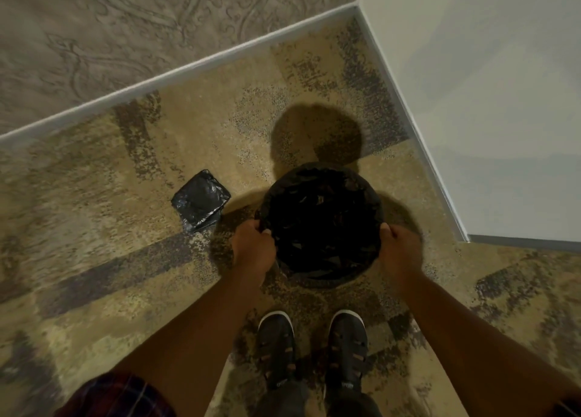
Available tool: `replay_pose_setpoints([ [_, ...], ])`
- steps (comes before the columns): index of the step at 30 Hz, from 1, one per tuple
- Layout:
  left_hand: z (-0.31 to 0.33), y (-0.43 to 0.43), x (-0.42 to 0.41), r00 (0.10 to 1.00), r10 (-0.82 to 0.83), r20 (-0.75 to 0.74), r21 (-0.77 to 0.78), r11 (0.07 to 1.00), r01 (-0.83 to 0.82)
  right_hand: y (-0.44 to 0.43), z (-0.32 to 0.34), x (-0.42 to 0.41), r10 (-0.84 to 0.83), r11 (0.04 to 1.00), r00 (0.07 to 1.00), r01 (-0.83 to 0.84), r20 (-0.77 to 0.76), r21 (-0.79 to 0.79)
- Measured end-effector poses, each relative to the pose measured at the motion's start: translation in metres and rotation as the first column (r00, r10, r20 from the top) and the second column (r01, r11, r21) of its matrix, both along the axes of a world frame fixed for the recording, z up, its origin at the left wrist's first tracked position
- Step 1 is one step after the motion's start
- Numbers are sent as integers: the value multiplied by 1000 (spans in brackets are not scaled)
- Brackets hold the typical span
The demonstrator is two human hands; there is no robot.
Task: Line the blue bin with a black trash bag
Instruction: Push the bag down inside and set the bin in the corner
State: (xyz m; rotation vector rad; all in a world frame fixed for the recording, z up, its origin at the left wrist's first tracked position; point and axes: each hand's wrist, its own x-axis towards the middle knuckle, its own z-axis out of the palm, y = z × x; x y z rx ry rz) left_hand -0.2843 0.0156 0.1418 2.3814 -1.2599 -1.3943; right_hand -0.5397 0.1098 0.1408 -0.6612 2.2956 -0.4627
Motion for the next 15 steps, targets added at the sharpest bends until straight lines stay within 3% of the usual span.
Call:
replay_pose_setpoints([
  [8, 51, -49, 14, 998, -24, -63, 46, 999, 27, -44, 68, 9, -22, 1000, 996, 22, 87, -7],
  [15, 81, -120, 2, 995, -62, -72, -6, 998, 62, -122, 98, -3, -97, 993, 985, 105, 145, -46],
])
